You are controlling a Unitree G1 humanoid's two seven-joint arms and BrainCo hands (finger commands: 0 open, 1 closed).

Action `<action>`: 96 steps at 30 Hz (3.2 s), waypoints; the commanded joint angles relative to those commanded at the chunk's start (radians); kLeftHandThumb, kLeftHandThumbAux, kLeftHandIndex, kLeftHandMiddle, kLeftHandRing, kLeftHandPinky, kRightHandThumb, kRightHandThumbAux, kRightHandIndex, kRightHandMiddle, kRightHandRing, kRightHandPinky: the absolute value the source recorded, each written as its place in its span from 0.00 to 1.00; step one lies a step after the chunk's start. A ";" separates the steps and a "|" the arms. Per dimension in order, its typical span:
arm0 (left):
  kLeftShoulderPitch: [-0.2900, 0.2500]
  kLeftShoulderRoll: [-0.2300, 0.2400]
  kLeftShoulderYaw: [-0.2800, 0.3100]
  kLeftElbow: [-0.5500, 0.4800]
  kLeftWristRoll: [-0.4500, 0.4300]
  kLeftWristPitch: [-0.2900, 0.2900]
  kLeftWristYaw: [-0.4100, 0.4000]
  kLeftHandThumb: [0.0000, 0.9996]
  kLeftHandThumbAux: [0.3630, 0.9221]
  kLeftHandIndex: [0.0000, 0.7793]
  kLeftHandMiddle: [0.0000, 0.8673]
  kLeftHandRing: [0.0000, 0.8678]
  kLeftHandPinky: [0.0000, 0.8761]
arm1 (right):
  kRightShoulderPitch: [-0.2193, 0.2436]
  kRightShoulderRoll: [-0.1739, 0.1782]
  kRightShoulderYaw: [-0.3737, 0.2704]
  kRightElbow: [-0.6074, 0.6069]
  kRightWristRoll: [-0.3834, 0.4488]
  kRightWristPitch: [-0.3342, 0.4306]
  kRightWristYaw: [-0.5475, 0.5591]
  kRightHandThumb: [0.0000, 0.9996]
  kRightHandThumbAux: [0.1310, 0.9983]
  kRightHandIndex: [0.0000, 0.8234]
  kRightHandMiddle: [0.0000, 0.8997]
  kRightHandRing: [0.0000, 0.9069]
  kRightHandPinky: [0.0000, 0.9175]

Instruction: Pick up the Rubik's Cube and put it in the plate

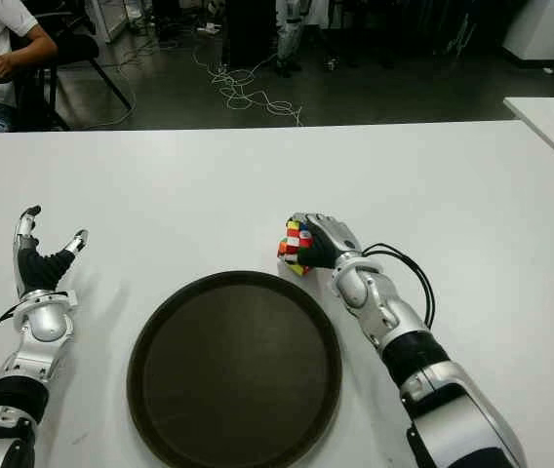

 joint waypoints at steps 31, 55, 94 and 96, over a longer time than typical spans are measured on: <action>0.002 0.001 -0.002 -0.002 0.005 0.010 0.004 0.00 0.63 0.05 0.05 0.03 0.02 | 0.004 -0.003 0.001 -0.018 -0.005 0.014 -0.011 0.70 0.69 0.52 0.78 0.77 0.73; -0.003 -0.005 0.009 0.007 -0.013 0.004 -0.009 0.00 0.66 0.06 0.08 0.07 0.06 | 0.046 -0.039 -0.269 -0.209 0.264 -0.026 0.019 0.70 0.68 0.53 0.87 0.88 0.87; -0.006 -0.004 0.002 0.000 0.007 0.018 0.013 0.00 0.60 0.05 0.04 0.02 0.03 | 0.083 0.073 -0.582 -0.535 0.999 0.520 0.359 0.71 0.67 0.53 0.91 0.91 0.90; -0.007 -0.004 0.002 0.002 0.008 0.020 0.016 0.00 0.60 0.05 0.05 0.03 0.04 | 0.082 0.072 -0.580 -0.533 0.997 0.527 0.359 0.71 0.67 0.53 0.91 0.91 0.90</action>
